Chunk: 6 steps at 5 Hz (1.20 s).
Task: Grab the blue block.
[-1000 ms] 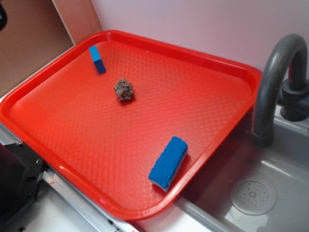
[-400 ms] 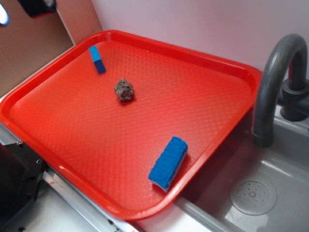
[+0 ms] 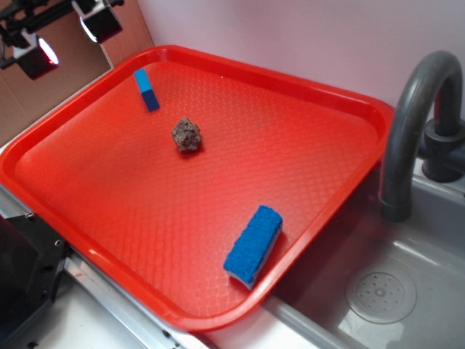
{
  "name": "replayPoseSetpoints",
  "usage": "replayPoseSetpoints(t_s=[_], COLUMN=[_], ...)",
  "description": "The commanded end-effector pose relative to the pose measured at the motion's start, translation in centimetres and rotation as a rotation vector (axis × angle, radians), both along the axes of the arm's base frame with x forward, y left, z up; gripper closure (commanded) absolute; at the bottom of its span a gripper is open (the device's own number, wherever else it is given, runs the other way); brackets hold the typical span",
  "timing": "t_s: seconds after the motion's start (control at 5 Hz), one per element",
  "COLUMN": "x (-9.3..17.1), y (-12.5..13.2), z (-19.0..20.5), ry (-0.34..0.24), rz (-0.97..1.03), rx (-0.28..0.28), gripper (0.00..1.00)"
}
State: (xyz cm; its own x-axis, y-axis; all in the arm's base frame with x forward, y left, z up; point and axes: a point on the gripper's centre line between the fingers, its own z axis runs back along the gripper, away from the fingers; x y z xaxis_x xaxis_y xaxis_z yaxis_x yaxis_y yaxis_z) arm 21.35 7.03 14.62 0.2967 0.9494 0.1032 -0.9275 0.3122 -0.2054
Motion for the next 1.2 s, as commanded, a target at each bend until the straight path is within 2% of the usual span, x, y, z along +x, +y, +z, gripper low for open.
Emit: replayPoseSetpoints(t_s=[0.0,0.2,0.4,0.6,0.8,1.0], x=[3.8,5.9,7.2,7.8,7.2,7.1], y=[3.7,3.8,3.8,3.6,3.4,3.6], z=[-2.0,-2.7,-3.6,-5.8,-7.3,-8.7], ry=[-0.034,-0.048,-0.035,0.023,0.071,0.095], rz=[0.037,0.001,-0.035,-0.067,-0.081,-0.094], rx=[0.045,0.048,0.067,0.085,0.087,0.09], gripper=[0.0,0.0,0.0,0.0,0.0,0.0])
